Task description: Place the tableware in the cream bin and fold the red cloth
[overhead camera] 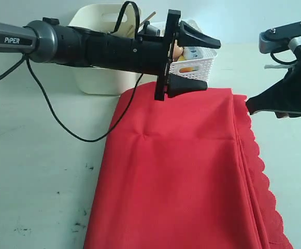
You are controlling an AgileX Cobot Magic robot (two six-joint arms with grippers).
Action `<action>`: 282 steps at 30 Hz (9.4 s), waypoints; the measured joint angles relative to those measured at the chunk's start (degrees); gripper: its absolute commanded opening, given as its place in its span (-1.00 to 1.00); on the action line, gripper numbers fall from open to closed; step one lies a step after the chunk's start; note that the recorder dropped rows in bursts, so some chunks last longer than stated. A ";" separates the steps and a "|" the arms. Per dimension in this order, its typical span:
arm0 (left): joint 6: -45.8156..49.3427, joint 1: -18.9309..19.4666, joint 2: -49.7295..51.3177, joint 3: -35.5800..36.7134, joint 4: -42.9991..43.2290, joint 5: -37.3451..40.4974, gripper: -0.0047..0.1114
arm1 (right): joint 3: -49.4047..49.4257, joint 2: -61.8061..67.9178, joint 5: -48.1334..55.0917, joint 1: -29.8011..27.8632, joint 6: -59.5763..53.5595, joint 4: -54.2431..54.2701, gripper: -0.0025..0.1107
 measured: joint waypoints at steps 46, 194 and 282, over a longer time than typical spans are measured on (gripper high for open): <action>-4.21 10.03 -48.48 26.06 65.76 -15.35 -0.92 | -13.34 23.06 -0.86 17.11 -22.05 30.49 -0.96; -17.28 10.18 -109.19 56.21 91.22 -25.07 -0.92 | -48.36 55.21 -12.06 -22.59 -16.19 12.91 -0.96; -12.84 10.18 -110.80 58.56 85.93 -40.75 -0.92 | 20.00 -63.50 -15.86 -19.21 -19.47 12.57 -0.96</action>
